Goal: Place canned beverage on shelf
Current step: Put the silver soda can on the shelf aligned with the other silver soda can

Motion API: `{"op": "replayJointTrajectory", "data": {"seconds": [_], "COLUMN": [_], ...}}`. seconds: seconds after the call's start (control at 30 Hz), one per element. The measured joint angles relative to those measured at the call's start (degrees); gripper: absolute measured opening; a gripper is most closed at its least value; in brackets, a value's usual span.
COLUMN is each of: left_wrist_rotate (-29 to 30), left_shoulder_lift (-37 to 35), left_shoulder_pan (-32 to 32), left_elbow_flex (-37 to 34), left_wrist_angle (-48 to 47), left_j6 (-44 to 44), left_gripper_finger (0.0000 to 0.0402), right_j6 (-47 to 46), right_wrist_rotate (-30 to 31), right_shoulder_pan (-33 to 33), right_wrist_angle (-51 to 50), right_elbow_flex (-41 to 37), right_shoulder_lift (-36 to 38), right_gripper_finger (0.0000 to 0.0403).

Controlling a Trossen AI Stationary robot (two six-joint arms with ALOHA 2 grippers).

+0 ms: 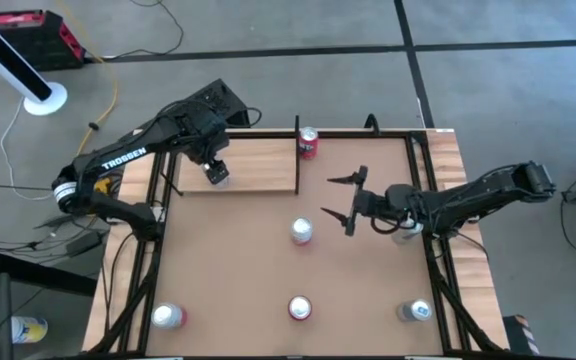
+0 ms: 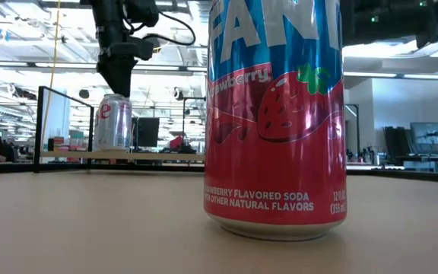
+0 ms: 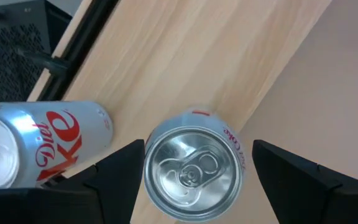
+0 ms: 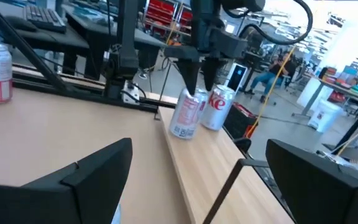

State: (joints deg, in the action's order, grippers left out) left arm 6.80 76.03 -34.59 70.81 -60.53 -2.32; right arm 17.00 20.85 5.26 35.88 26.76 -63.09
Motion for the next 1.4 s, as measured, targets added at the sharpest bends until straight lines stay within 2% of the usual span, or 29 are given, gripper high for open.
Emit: {"op": "replayJointTrajectory", "data": {"seconds": [0.4,0.8,1.17,1.4], "left_wrist_rotate": [-0.34,2.3,2.39,-2.73], "left_shoulder_lift": [0.04,0.04,0.04,0.06], "left_shoulder_pan": [0.0,-1.07,-2.27,-2.27], "left_elbow_flex": [-0.04,-0.04,-0.09,-0.09], "left_wrist_angle": [-3.51,-9.07,-10.52,-11.3], "left_j6": [2.22,19.51,18.05,17.18], "left_gripper_finger": [0.0282,0.0281,0.0249,0.0248], "right_j6": [0.04,0.02,-0.01,-0.01], "right_wrist_rotate": [-0.01,-0.01,-0.01,-0.01], "right_shoulder_pan": [-0.04,-0.04,-0.04,-0.04], "right_wrist_angle": [2.47,2.32,2.32,2.3], "right_elbow_flex": [0.02,0.02,0.02,0.02], "right_shoulder_lift": [0.0,0.0,0.0,0.0], "right_gripper_finger": [0.0395,0.0395,0.0395,0.0395]}}
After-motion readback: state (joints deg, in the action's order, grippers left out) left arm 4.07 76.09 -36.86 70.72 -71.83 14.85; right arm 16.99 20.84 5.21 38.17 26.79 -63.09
